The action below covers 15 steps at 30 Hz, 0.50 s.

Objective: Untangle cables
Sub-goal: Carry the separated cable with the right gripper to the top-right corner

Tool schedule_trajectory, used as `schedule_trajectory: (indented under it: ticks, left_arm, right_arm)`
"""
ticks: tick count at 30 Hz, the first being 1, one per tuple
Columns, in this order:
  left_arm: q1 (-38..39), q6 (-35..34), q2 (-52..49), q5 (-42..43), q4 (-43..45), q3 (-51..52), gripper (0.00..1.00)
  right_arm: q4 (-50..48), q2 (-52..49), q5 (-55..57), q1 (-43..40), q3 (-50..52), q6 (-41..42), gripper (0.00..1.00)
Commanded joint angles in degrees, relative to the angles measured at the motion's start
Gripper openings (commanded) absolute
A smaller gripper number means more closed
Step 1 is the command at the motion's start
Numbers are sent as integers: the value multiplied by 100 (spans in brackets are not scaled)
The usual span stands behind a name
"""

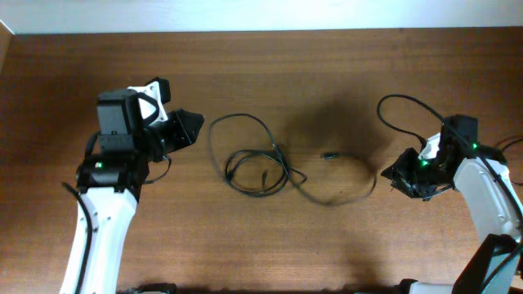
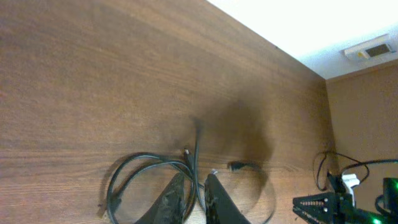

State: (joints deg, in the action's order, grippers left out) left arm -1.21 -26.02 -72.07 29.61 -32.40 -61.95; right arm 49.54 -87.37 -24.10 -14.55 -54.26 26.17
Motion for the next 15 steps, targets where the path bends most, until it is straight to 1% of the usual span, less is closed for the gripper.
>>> schedule_trajectory:
  ticks: [1,2,3,4,5,6,7,9,10,11,12,13,14,15]
  left_arm:
    - [118,37,-424,409,0,-72,3]
    - [229,37,-533,407,-2,-72,2]
    - [315,37,-601,407,-2,-72,2]
    - [415,37,-669,407,-2,-72,4]
    - [505,37,-706,404,-17,-72,8]
    - [612,37,-717,391,-81,-72,13]
    - [717,37,-721,356,-184,-72,19]
    - [920,37,-732,81,-448,-72,29]
    - [1038,37,-732,-302,-634,-72,34]
    - [1093,35,-732,-535,-734,-72,39]
    - [1126,35,-732,-737,-831,-72,48]
    - [1123,37,-732,-855,-883,-72,51]
    - [1117,35,-732,-925,-883,-72,50]
    - [1117,35,-732,-977,-881,-72,51]
  right_arm:
    - [107,-7,177,-9,-4,-140,44]
    - [118,-7,-46,-9,-4,-476,46]
    - [127,-7,-540,-9,-4,-999,49]
    - [188,-7,-1331,7,-4,-1755,52]
    - [293,-7,-1838,70,-4,-2251,57]
    - [417,-7,-2070,192,-4,-2610,59]
    - [463,-7,-2041,409,-2,-2752,60]
    - [428,-7,-2033,861,-2,-2745,63]
    - [356,-9,-2028,1154,0,-2717,68]
    - [260,-20,-2026,1425,0,-2490,70]
    - [153,-42,-1982,1663,0,-2155,70]
    - [-46,-79,-1685,1982,0,-1565,70]
    - [-273,-155,-938,2411,2,-699,70]
    - [-319,-229,-614,2675,7,-122,70]
